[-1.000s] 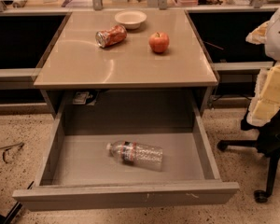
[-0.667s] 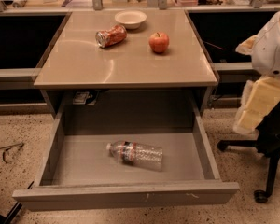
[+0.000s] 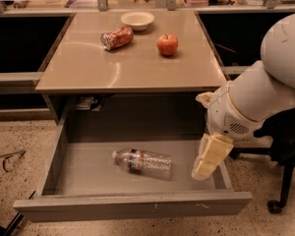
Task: Pick water bottle from top drawer and place on counter
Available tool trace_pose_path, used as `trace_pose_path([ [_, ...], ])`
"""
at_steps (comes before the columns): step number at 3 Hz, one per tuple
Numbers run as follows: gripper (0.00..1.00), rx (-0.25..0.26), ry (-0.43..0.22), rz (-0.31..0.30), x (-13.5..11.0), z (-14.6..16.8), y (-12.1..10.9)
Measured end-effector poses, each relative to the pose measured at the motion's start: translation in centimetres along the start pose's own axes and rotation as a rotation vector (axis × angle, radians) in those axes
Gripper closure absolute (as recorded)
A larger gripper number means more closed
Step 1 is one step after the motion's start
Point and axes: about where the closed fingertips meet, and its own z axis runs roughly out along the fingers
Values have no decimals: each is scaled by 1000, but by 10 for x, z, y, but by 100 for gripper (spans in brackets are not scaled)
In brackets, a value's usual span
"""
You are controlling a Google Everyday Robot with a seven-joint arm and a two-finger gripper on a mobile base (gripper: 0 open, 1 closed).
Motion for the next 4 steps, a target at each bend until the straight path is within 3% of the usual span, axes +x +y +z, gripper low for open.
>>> trace_pose_path([
  [1,0,0,0,0,0,0,0],
  [2,0,-29,-45,-14,-7,29,6],
  [4,0,-123,-188,-107,-44,126,13],
])
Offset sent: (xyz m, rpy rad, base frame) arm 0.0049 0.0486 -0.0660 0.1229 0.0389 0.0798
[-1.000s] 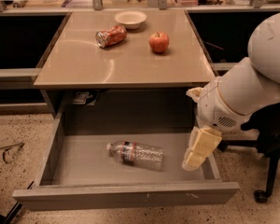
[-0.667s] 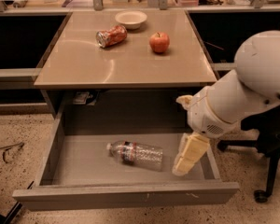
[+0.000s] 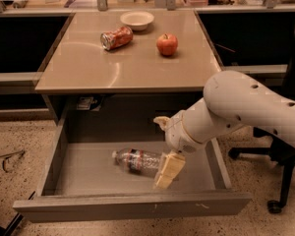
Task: Pick water bottle from top drawer and place on counter
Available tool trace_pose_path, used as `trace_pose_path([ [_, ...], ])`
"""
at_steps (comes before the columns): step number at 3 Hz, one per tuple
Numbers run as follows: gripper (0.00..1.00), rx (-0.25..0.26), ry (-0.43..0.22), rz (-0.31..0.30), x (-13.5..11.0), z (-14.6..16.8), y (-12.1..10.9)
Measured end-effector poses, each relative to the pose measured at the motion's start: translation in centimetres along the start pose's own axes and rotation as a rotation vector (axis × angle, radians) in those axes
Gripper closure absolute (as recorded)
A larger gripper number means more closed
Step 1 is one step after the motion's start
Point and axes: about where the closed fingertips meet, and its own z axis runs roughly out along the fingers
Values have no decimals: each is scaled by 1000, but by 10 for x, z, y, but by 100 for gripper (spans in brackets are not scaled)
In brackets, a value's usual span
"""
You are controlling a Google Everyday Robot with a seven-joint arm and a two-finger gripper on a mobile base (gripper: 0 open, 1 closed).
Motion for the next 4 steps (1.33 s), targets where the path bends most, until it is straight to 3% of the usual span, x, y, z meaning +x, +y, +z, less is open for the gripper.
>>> trace_pose_path([
  [2,0,3,-14,-5,-1,9,-2],
  [4,0,55,-103,-4,-1,68,-49],
])
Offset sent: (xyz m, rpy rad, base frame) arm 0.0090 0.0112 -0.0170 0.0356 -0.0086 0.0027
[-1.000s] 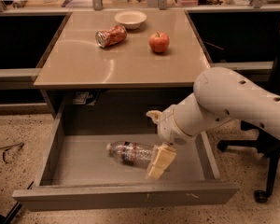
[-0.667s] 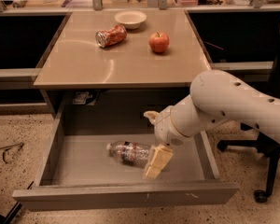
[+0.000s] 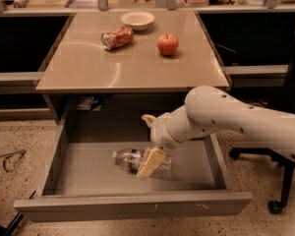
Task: Pick water bottle from top drawer and place on counter
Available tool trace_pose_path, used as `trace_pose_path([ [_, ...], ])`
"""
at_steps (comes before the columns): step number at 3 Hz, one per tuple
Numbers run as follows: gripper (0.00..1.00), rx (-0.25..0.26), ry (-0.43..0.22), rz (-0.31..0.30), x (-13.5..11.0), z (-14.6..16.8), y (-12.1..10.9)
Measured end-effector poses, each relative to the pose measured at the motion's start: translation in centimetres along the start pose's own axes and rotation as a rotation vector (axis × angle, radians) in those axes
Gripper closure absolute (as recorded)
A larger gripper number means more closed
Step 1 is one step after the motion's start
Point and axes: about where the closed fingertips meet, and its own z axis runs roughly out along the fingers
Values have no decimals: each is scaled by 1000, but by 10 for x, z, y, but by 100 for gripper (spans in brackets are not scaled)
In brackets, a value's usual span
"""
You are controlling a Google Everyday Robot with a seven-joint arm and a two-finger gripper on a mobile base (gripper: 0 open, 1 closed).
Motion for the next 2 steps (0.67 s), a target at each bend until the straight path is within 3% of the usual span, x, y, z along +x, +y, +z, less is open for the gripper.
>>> trace_pose_path([
  [1,0,11,-4,52,16,19,-10],
  [2,0,-13,5,142,39,34,-5],
])
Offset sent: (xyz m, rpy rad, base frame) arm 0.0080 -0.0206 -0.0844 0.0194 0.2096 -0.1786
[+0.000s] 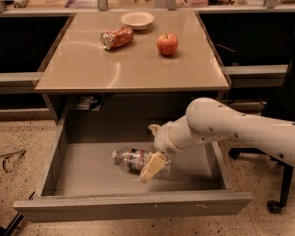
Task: Pick water bottle from top drawer and place on counter
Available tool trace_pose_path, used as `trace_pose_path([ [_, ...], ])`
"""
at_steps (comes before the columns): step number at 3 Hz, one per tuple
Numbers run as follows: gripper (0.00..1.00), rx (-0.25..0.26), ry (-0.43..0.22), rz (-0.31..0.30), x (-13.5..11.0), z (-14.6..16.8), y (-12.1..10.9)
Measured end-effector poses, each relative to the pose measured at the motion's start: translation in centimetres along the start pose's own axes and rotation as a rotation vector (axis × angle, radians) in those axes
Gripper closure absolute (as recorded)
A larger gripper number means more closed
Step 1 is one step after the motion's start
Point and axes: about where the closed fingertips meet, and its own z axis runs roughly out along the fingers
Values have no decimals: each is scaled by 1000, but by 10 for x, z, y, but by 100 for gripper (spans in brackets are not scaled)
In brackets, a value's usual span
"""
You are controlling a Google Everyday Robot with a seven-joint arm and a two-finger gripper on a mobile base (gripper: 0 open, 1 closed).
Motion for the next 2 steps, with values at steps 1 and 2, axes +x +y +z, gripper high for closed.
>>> trace_pose_path([
  [1,0,-34,3,68,14,15,5],
  [2,0,-60,6,94,22,29,10],
])
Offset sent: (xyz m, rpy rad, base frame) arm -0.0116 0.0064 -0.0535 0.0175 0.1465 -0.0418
